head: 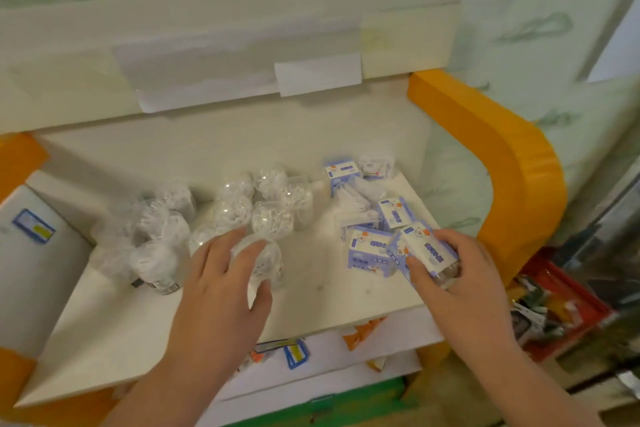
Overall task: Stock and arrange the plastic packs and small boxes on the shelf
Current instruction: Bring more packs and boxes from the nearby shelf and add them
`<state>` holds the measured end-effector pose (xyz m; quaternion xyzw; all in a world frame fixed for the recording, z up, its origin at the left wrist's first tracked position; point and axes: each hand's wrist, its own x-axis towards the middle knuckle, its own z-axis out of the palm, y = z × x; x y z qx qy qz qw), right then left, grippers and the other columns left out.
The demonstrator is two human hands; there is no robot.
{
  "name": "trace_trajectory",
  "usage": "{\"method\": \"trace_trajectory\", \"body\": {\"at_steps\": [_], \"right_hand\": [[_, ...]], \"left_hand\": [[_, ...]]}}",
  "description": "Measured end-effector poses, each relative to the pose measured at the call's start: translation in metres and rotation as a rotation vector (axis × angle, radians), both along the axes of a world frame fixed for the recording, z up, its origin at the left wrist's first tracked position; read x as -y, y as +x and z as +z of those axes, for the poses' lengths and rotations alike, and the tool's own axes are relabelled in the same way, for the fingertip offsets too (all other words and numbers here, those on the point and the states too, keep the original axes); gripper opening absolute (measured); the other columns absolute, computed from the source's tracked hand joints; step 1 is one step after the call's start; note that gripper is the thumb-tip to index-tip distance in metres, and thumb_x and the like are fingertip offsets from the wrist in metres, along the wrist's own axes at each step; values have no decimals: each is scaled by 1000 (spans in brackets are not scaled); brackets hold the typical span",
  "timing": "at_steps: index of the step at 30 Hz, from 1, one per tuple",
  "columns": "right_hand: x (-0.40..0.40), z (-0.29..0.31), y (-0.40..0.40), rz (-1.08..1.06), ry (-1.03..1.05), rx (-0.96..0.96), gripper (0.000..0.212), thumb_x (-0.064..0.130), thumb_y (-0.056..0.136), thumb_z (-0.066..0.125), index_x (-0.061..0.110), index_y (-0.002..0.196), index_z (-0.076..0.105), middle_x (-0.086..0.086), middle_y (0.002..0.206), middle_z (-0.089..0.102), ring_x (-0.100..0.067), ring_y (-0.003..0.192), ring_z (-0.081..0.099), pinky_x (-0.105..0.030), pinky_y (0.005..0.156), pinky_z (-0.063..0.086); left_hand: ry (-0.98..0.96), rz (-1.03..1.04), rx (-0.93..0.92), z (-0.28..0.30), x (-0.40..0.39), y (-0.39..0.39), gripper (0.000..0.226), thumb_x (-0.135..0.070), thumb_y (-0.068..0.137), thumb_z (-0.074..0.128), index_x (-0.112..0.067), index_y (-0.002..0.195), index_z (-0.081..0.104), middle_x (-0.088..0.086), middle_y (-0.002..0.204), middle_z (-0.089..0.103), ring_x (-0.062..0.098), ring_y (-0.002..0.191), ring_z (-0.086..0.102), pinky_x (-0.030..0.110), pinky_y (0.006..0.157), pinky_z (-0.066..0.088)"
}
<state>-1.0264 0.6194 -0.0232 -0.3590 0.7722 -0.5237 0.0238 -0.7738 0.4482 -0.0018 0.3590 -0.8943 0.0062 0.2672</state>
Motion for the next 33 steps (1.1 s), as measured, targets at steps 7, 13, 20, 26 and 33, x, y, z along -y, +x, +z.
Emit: {"method": "trace_trajectory", "body": {"at_steps": [7, 13, 20, 26, 33], "right_hand": [[12, -30, -17, -115, 111, -129, 45, 45, 78, 73, 33, 117, 54, 12, 108, 52, -9, 99, 50, -30, 74, 48], [33, -42, -28, -125, 238, -197, 52, 46, 78, 74, 28, 121, 53, 3, 112, 53, -17, 99, 52, -29, 74, 45], [54, -40, -27, -67, 302, -177, 64, 46, 81, 73, 19, 132, 45, -5, 120, 46, -19, 108, 45, -31, 87, 45], [61, -35, -31, 54, 363, -122, 77, 44, 76, 75, 19, 139, 37, -6, 126, 36, -25, 115, 40, -35, 94, 43], [38, -17, -26, 95, 362, -287, 74, 54, 76, 66, 23, 137, 38, 1, 124, 37, -14, 109, 36, -29, 88, 43]], "left_hand": [[133, -119, -22, 0, -32, -45, 54, -22, 78, 76, -25, 129, 59, -4, 139, 47, 19, 128, 39, 31, 101, 39], [155, -89, 10, 0, -37, -46, 50, -29, 81, 71, -27, 130, 59, -8, 139, 46, 15, 129, 39, 28, 99, 38], [168, -28, 33, 1, -39, -40, 50, -28, 80, 73, -28, 128, 60, -9, 137, 48, 13, 127, 38, 26, 97, 37], [176, 1, 32, 1, -40, -36, 49, -27, 79, 74, -31, 126, 59, -10, 137, 48, 13, 125, 40, 24, 95, 35], [176, 32, -13, 6, -37, -30, 50, -25, 79, 75, -29, 127, 60, -10, 136, 48, 13, 125, 41, 24, 93, 37]]}}
